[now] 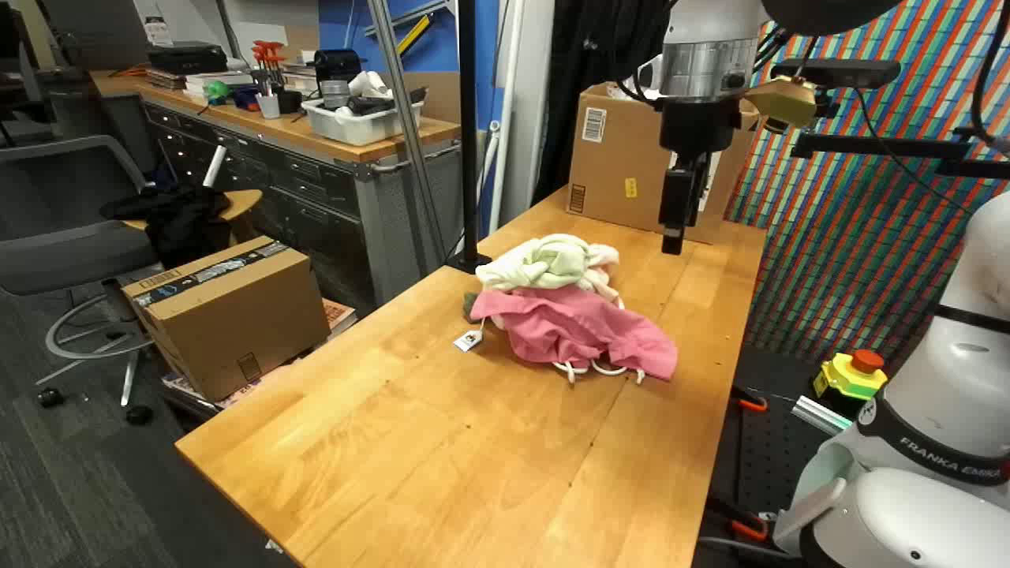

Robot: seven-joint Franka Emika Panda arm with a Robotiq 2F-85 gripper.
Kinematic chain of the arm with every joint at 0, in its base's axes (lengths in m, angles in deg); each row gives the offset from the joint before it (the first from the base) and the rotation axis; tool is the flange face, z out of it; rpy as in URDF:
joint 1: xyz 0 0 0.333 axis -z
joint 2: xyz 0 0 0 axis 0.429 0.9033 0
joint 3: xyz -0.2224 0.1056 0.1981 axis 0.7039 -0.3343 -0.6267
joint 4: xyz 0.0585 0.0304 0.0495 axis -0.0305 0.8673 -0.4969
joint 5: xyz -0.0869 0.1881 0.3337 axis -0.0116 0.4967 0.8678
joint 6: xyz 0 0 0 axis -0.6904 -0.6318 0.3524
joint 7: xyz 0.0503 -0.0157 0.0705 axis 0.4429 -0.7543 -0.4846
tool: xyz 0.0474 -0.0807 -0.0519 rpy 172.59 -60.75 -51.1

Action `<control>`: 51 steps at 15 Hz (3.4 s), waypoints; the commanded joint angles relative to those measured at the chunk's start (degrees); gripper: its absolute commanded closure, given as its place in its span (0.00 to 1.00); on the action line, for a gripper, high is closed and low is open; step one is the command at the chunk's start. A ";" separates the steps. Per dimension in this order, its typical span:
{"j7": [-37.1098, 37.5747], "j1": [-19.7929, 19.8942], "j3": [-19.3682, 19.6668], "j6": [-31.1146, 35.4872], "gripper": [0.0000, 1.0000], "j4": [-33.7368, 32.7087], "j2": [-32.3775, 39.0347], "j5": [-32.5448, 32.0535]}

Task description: Separate all the objects on the heap

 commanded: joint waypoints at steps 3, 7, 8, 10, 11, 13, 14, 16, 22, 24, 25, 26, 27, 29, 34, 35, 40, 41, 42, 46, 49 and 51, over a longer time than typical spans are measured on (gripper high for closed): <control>-0.12 0.26 -0.25 -0.07 0.00 -0.46 -0.01 0.15; -0.12 0.26 -0.25 -0.07 0.00 -0.49 -0.01 0.15; -0.12 0.26 -0.25 -0.07 0.00 -0.49 -0.01 0.15; -0.12 0.26 -0.25 -0.07 0.00 -0.49 -0.01 0.15; -0.12 0.26 -0.25 -0.07 0.00 -0.49 -0.01 0.15; -0.12 0.26 -0.25 -0.07 0.00 -0.49 -0.01 0.15; -0.12 0.26 -0.25 -0.07 0.00 -0.49 -0.01 0.15; -0.12 0.26 -0.25 -0.07 0.00 -0.49 -0.01 0.15; -0.47 -0.21 -0.69 1.49 0.00 -1.48 1.10 0.04; -0.18 -0.79 -1.59 4.24 0.00 -2.63 2.53 0.06; -0.57 -1.20 -1.91 5.74 0.00 -3.10 3.20 0.05; 0.01 -1.53 -2.63 7.53 0.00 -3.71 4.47 0.05; -0.01 -1.94 -3.07 9.05 0.00 -4.29 5.59 0.13; -0.01 -2.62 -4.28 12.49 0.00 -5.63 8.75 -0.43; -0.17 -3.60 -6.18 17.51 0.00 -9.48 17.37 -1.35; -0.29 -3.60 -6.26 17.77 0.00 -10.23 18.89 -1.52; 1.36 -2.28 -6.00 22.18 0.00 -12.83 25.38 -5.81; 2.06 -1.95 -5.83 23.80 0.00 -13.09 26.47 -7.08; 2.73 -1.56 -5.53 24.54 0.00 -13.65 27.54 -8.23; 8.21 0.32 -4.54 28.90 0.00 -14.61 30.87 -15.22; 14.14 1.36 -3.64 30.46 0.00 -15.46 32.85 -22.44; 17.57 1.58 -3.00 30.37 0.00 -16.07 33.93 -25.86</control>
